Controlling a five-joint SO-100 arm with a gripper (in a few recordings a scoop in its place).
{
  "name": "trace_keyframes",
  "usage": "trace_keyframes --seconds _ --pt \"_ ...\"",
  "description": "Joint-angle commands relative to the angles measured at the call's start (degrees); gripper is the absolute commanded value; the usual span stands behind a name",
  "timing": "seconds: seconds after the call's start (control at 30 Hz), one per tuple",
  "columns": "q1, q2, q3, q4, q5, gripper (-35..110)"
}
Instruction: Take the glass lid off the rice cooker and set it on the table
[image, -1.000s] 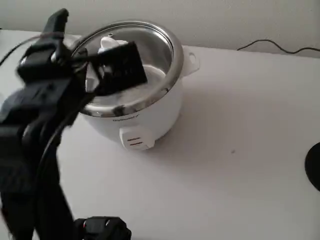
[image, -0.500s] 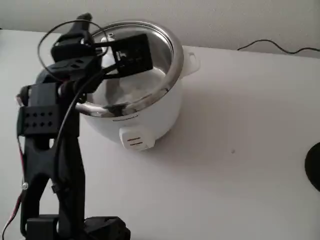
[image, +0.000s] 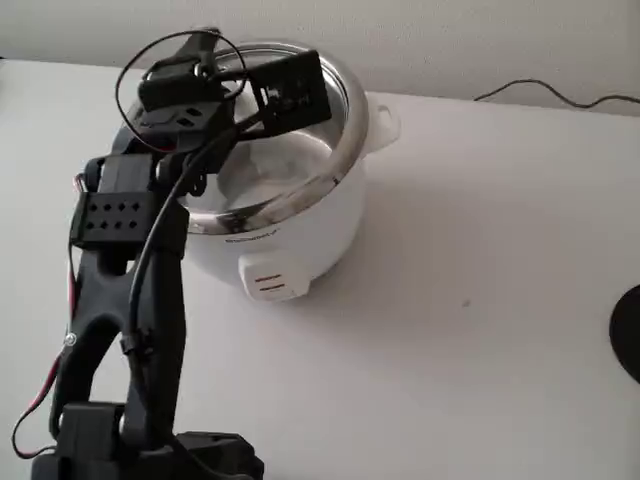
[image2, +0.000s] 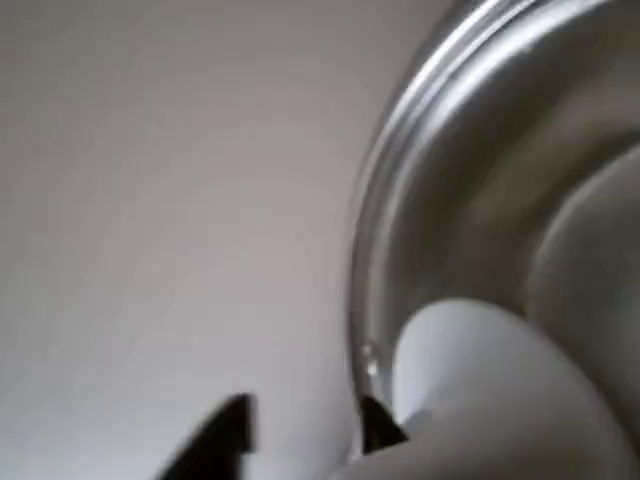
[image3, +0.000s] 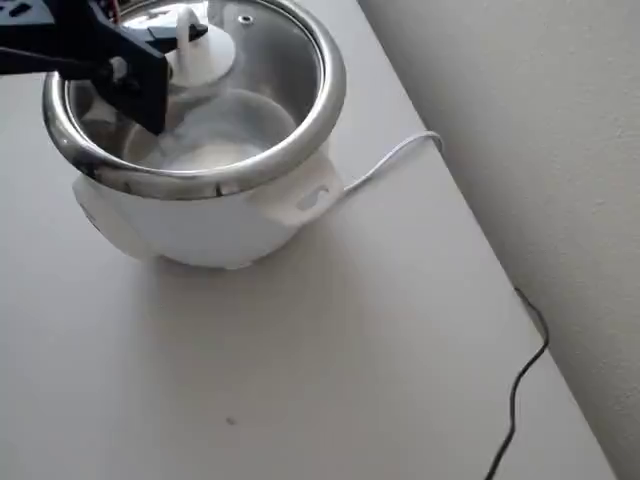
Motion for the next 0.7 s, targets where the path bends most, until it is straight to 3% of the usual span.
trace_keyframes --seconds 0.0,0.47,0.67 --pt "2.29 1.05 -3.87 -4.39 2.99 0" --pt "2.29 21.97 -3.78 -12.74 7.29 0" --pt "10.81 37.18 0.0 -12.66 2.99 0"
